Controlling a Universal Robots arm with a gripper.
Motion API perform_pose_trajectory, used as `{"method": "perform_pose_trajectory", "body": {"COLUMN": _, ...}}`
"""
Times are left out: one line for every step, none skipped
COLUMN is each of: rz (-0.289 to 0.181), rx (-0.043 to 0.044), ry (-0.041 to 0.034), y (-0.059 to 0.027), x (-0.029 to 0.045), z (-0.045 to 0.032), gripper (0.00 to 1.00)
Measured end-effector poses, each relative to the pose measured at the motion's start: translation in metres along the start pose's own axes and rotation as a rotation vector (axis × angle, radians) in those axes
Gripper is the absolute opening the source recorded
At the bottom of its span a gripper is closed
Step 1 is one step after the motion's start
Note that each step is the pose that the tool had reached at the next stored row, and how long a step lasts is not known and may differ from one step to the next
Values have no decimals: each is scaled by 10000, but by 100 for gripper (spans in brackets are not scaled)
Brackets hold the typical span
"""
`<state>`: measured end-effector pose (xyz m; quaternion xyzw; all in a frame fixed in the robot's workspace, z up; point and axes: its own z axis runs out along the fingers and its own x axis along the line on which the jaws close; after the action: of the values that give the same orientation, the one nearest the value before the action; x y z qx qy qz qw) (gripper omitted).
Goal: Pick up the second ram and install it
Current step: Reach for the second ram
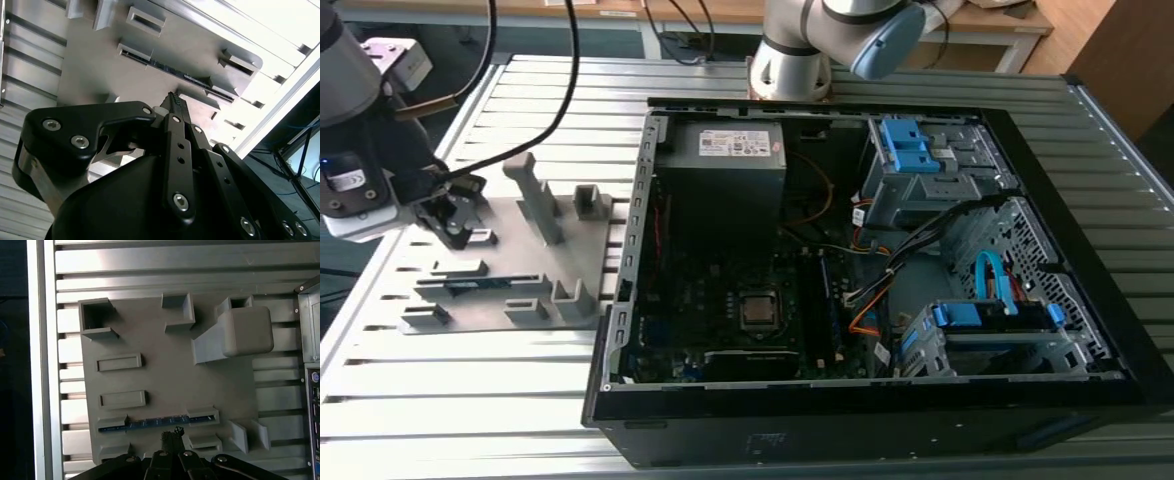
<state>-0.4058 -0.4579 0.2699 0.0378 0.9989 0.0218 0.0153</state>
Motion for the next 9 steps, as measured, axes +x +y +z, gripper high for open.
{"method": "perform_pose_trajectory", "body": {"rz": 0, "rx": 1, "ry": 1, "y": -1, "x": 3, "z": 18, "gripper": 10}}
{"method": "perform_pose_trajectory", "body": {"rz": 1, "rx": 1, "ry": 1, "y": -3, "x": 7, "z": 35, "gripper": 10}}
{"method": "perform_pose_trajectory", "body": {"rz": 0, "rx": 1, "ry": 1, "y": -5, "x": 11, "z": 54, "gripper": 10}}
{"method": "perform_pose_trajectory", "body": {"rz": 1, "rx": 2, "ry": 1, "y": -6, "x": 15, "z": 71, "gripper": 10}}
{"method": "perform_pose_trajectory", "body": {"rz": 1, "rx": 4, "ry": 3, "y": -7, "x": 19, "z": 89, "gripper": 10}}
{"method": "perform_pose_trajectory", "body": {"rz": 1, "rx": 5, "ry": 3, "y": -9, "x": 23, "z": 106, "gripper": 10}}
{"method": "perform_pose_trajectory", "body": {"rz": 1, "rx": 5, "ry": 2, "y": -11, "x": 28, "z": 124, "gripper": 10}}
{"method": "perform_pose_trajectory", "body": {"rz": 1, "rx": 6, "ry": 2, "y": -12, "x": 33, "z": 139, "gripper": 10}}
{"method": "perform_pose_trajectory", "body": {"rz": 1, "rx": 9, "ry": 2, "y": -13, "x": 38, "z": 152, "gripper": 10}}
